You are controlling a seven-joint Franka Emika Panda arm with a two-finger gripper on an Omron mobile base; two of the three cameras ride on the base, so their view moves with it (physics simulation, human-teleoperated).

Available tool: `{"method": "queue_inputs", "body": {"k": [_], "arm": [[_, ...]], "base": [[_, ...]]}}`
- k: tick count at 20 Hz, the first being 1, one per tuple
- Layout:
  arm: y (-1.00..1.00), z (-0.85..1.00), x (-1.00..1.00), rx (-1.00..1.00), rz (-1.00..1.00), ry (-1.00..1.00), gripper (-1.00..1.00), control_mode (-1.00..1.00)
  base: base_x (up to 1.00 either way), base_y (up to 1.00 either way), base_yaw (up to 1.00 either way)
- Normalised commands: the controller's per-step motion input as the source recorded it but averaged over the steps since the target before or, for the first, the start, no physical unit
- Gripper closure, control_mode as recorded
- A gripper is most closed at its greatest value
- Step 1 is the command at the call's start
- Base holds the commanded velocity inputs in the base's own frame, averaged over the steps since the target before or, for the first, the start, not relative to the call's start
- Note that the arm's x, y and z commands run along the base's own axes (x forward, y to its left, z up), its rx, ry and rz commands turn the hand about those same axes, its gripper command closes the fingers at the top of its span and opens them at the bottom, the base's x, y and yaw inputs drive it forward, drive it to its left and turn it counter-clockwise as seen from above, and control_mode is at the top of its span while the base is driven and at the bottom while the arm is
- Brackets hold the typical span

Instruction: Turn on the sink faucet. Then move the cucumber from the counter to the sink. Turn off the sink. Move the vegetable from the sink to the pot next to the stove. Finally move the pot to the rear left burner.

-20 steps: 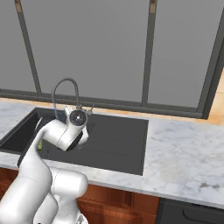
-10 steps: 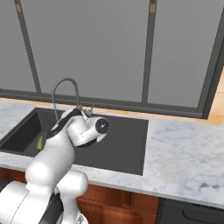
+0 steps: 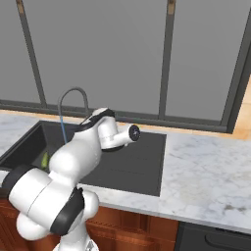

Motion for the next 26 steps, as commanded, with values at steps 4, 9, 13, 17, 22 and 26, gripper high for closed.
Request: {"method": "queue_inputs", "body": {"k": [4,9,13,17,22,26], "arm": [[0.0,0.28,0.15,-0.22,0.27,-0.23,-1.0,-1.0],[0.0,-0.15,0.13,-0.18,0.28,-0.28,-1.0,-1.0],[0.01,-0.27,0.0,-0.08,0.3,-0.28,-1.0,-1.0],[0.06,-0.09,0.05,0.0,0.16,-0.19,-1.0,-1.0],[0.07,0.0,0.29,0.01,0.05,-0.01,-1.0,-1.0],[0.08,-0.08,0.42,0.0,0.03,0.0,-1.0,-1.0]], "base": [[0.0,0.0,0.0],[0.0,0.0,0.0],[0.0,0.0,0.0],[0.0,0.0,0.0],[0.0,0.0,0.0],[0.0,0.0,0.0]]}}
